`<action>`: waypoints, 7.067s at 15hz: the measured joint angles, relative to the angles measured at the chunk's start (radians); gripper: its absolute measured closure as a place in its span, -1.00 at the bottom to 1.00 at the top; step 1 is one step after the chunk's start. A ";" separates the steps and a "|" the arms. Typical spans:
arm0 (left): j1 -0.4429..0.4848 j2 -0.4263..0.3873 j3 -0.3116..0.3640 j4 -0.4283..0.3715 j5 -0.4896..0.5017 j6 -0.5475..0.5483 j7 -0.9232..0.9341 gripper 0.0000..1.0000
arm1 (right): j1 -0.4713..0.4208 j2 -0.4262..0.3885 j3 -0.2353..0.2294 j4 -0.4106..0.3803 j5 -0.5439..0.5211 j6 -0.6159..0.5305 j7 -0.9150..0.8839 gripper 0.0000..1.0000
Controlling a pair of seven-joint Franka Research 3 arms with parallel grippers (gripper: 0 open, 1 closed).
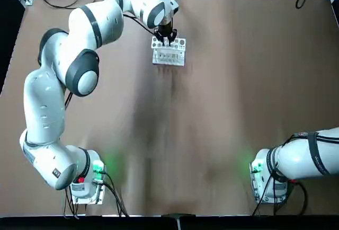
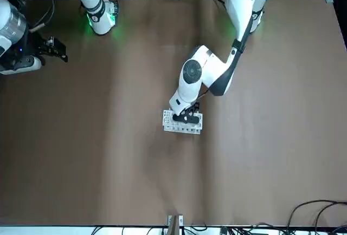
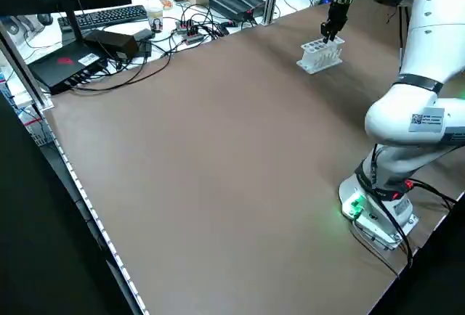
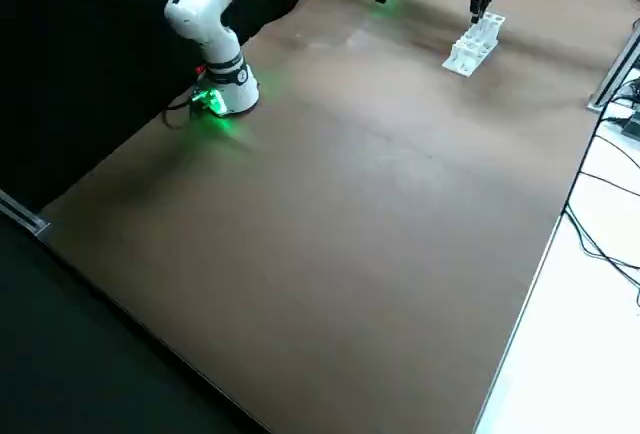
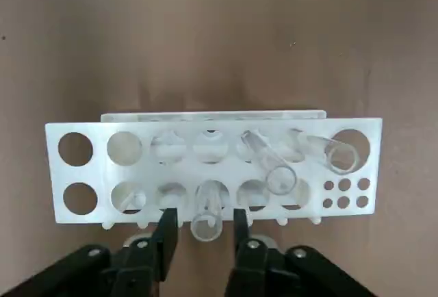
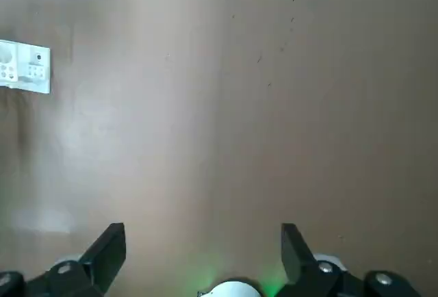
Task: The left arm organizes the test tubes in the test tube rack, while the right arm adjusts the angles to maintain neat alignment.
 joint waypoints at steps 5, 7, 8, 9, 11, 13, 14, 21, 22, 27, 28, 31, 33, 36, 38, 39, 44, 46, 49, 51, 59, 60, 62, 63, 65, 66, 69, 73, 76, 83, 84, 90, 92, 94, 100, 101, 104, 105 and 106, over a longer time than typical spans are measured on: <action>0.000 0.002 0.000 0.000 0.000 0.007 0.000 0.27 | 0.000 0.000 0.000 0.000 0.000 0.000 0.000 -1.00; 0.000 0.005 0.000 0.000 0.000 0.013 0.000 0.32 | 0.000 0.000 0.000 0.000 0.000 0.000 0.000 -1.00; 0.000 0.006 0.000 0.000 0.000 0.015 0.001 0.32 | 0.000 0.000 0.000 0.000 0.000 0.000 0.000 -1.00; 0.000 0.007 0.000 0.000 0.000 0.017 0.001 0.32 | 0.000 0.000 0.000 0.000 0.000 0.000 0.000 -1.00; 0.000 0.007 0.000 0.000 0.000 0.019 0.001 0.32 | 0.000 0.000 0.000 0.000 0.000 0.000 0.000 -1.00; 0.000 0.007 0.000 0.000 0.000 0.021 0.001 0.33 | 0.000 0.000 0.000 0.000 0.000 0.000 0.000 -1.00; 0.000 0.007 0.000 0.000 0.000 0.021 0.001 0.36 | 0.000 0.000 0.000 0.000 0.000 0.000 0.000 -1.00; 0.001 0.007 0.001 0.000 0.000 0.021 0.001 0.48 | 0.000 0.000 0.001 0.000 0.000 0.000 0.000 -1.00; 0.001 0.007 0.001 0.000 0.000 0.021 0.001 0.50 | 0.000 0.000 0.001 0.000 0.000 0.000 0.000 -1.00; 0.001 0.007 0.001 0.000 0.000 0.021 0.001 0.52 | 0.001 0.000 0.002 0.000 0.000 0.000 0.000 -1.00; 0.001 0.007 0.001 0.000 0.000 0.021 0.001 0.52 | 0.001 0.000 0.002 0.000 0.000 0.000 0.000 -1.00; 0.001 0.007 0.001 0.000 0.000 0.021 0.001 0.54 | 0.001 0.000 0.002 0.000 0.000 0.000 0.000 -1.00; 0.001 0.007 0.001 0.000 0.000 0.021 0.001 0.55 | 0.001 0.000 0.002 0.000 0.000 0.000 0.000 -1.00; 0.001 0.007 0.001 0.000 0.000 0.021 0.001 0.57 | 0.001 0.000 0.002 0.000 0.000 0.000 0.000 -1.00; 0.001 0.007 0.001 0.000 0.000 0.021 0.001 0.59 | 0.001 0.000 0.002 0.000 0.000 0.000 0.000 -1.00; 0.001 0.007 0.001 0.000 0.000 0.021 0.001 0.59 | 0.001 0.000 0.002 0.000 0.000 0.000 0.000 -1.00; 0.001 0.007 0.001 0.004 0.000 0.021 0.001 0.58 | 0.001 0.000 0.002 0.000 0.000 0.000 0.000 -1.00; 0.001 0.007 0.001 0.008 0.000 0.021 0.001 0.57 | 0.001 0.000 0.002 0.000 0.000 0.000 0.000 -1.00; 0.001 0.005 0.001 0.013 0.000 0.020 0.001 0.57 | 0.001 0.000 0.002 0.000 0.000 0.000 0.000 -1.00; 0.001 0.005 0.001 0.014 0.000 0.020 0.001 0.59 | 0.001 0.000 0.002 0.000 0.000 0.000 0.000 -1.00; 0.001 -0.001 0.001 0.016 0.000 0.020 0.001 0.61 | 0.001 0.000 0.002 0.000 0.000 0.000 0.000 -1.00; 0.002 -0.002 0.001 0.016 0.000 0.019 0.001 0.62 | 0.001 0.000 0.002 0.000 0.000 0.000 0.000 -1.00; 0.002 -0.002 0.001 0.016 0.000 0.019 0.001 0.63 | 0.001 0.000 0.002 0.000 0.000 0.000 0.000 -1.00; 0.002 -0.002 0.001 0.016 0.000 0.019 0.001 0.63 | 0.001 0.000 0.002 0.000 0.000 0.000 0.000 -1.00; 0.002 -0.003 0.002 0.018 0.000 0.019 0.001 0.63 | 0.001 0.000 0.002 0.000 0.000 0.000 0.000 -1.00; 0.002 -0.005 0.002 0.019 0.000 0.019 0.001 0.63 | 0.001 0.000 0.002 0.000 0.000 0.000 0.000 -1.00; 0.003 -0.018 0.002 0.020 0.001 0.018 0.001 0.63 | 0.001 0.000 0.002 0.000 0.000 0.000 0.000 -1.00; 0.005 -0.041 0.002 0.021 0.001 0.000 0.001 0.62 | 0.001 0.000 0.002 0.000 0.000 0.000 0.000 -1.00; 0.007 -0.060 0.002 0.022 0.001 -0.008 0.001 0.62 | 0.001 0.000 0.002 0.000 0.000 0.000 0.000 -1.00; 0.007 -0.111 0.003 0.023 0.001 -0.021 -0.001 0.60 | 0.001 0.000 0.002 0.000 0.000 0.000 0.000 -1.00; 0.007 -0.118 0.003 0.023 0.001 -0.022 -0.003 0.60 | 0.001 0.000 0.002 0.000 0.000 0.000 0.000 -1.00; 0.007 -0.144 0.012 0.023 0.001 -0.024 -0.015 0.60 | 0.001 0.000 0.002 0.000 0.000 0.000 0.000 -1.00; 0.007 -0.144 0.019 0.023 0.001 -0.025 -0.029 0.60 | 0.001 0.000 0.002 0.000 0.000 0.000 0.000 -1.00; 0.005 -0.144 0.032 0.023 0.001 -0.025 -0.037 0.60 | 0.001 0.000 0.002 0.000 0.000 0.000 0.000 -1.00; 0.002 -0.142 0.047 0.022 0.001 -0.025 -0.040 0.59 | 0.001 0.000 0.002 0.000 0.000 0.000 0.000 -1.00; 0.000 -0.140 0.051 0.022 0.001 -0.025 -0.040 0.59 | 0.001 0.000 0.002 0.000 0.000 0.000 0.000 -1.00; -0.001 -0.133 0.053 0.021 0.001 -0.023 -0.040 0.59 | 0.001 0.000 0.002 0.000 0.000 0.000 0.000 -1.00; -0.001 -0.130 0.053 0.021 0.001 -0.021 -0.040 0.59 | 0.001 0.000 0.002 0.000 0.000 0.000 0.000 -1.00; -0.003 -0.128 0.053 0.021 0.001 -0.019 -0.040 0.59 | 0.001 0.000 0.002 0.000 0.000 0.000 0.000 -1.00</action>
